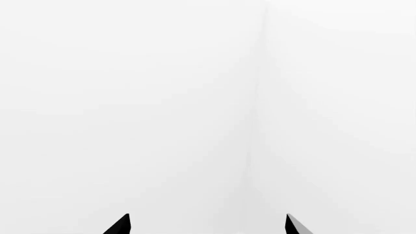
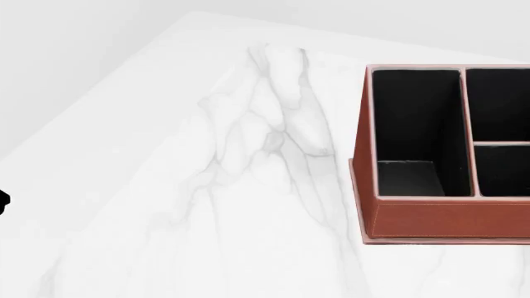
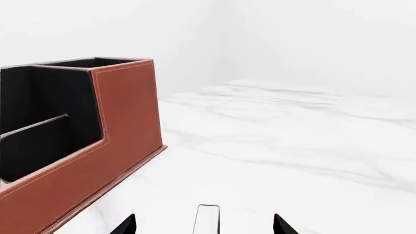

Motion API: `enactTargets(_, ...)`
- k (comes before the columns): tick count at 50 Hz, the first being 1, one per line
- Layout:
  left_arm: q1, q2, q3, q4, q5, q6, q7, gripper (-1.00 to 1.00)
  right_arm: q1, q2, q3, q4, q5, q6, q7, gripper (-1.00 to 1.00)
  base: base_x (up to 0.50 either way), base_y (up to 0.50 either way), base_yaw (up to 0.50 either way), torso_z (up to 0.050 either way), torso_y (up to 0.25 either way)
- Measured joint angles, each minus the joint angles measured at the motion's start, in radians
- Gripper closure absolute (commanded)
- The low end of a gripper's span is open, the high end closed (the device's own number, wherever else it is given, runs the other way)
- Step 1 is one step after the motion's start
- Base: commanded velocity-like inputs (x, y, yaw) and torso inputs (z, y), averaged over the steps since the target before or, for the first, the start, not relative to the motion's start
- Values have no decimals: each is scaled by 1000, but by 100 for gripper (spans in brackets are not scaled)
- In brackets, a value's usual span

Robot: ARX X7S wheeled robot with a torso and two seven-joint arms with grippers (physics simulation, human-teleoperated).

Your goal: Pick up the book and place it in the left compartment of the caddy.

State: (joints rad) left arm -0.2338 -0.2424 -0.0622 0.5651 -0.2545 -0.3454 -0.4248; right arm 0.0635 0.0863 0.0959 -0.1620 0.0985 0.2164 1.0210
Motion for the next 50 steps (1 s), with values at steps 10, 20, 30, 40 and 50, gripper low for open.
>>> enactTargets(10,5,-4,3,1,-4,4,-4,-100,17,6,4,66,43,-15,6,-100,0,0,0,0,0)
enactTargets(20,11,-9,2,3,-10,10,-8,-100,29,10,7,118,78,-29,13,-100,0,0,0,0,1)
enactTargets(30,13,-13,3,6,-15,11,-14,-100,50,16,-3,174,102,-42,12,-100,0,0,0,0,0)
enactTargets(40,11,-17,7,6,-18,12,-18,-100,70,22,-15,223,120,-53,12,-100,0,0,0,0,0)
enactTargets(50,10,-21,9,6,-22,13,-23,-100,88,26,-26,270,136,-63,16,-100,0,0,0,0,0)
